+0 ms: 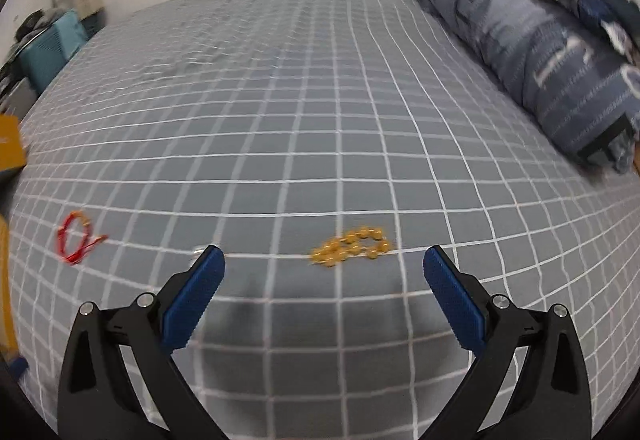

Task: Organize jewelry
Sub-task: 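Move both tools back over the bed toward the remaining jewelry, then grasp the wooden bead bracelet with the left tool while the right tool grasps the amber bead bracelet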

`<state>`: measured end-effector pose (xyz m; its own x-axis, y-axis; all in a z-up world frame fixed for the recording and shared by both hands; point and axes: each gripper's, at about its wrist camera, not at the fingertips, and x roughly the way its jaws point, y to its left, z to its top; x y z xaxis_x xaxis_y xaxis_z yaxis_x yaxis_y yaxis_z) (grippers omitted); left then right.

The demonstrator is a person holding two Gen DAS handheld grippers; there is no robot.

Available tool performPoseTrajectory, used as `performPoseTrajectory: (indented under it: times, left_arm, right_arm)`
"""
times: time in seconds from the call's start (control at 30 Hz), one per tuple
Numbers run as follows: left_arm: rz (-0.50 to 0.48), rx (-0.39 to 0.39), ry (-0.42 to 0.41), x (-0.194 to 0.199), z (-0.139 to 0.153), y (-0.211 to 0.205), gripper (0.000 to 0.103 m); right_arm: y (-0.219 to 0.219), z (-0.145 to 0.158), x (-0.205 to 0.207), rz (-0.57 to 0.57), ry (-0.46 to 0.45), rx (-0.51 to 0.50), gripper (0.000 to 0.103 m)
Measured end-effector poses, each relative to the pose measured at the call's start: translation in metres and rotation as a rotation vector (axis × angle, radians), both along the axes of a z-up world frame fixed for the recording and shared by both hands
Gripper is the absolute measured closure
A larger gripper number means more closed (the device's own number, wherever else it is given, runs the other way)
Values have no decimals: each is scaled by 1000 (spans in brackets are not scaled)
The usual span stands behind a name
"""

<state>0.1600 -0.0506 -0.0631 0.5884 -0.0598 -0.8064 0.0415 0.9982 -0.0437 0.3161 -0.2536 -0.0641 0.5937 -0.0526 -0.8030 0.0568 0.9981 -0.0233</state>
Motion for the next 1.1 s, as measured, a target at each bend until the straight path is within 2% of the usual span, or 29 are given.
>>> performPoseTrajectory:
  times: [0.23, 0.43, 0.6, 0.7, 0.77, 0.9, 1.07, 1.1]
  left_arm:
    - [-64, 13, 14, -2, -21, -17, 6]
    - [-70, 20, 59, 6, -40, -19, 7]
    - [-85, 11, 69, 3, -41, -19, 17]
    - [-94, 12, 78, 1, -40, -22, 27]
    - [-99, 17, 80, 0, -39, -23, 38]
    - [-110, 28, 85, -7, -38, -27, 54]
    - [-126, 27, 97, -11, -36, -28, 85]
    - [-141, 19, 100, -9, -36, -28, 89]
  right_arm:
    - [-23, -35, 28, -22, 90, 32, 7]
    - [-28, -42, 35, -38, 103, 37, 7]
    - [-26, -47, 40, -38, 125, 38, 12]
    - [-26, -49, 42, -38, 133, 37, 14]
    - [-25, -50, 41, -39, 132, 40, 18]
    - [-26, -50, 40, -38, 129, 47, 31]
    - [-25, -49, 39, -37, 125, 44, 47]
    - [-25, -49, 39, -37, 125, 43, 51]
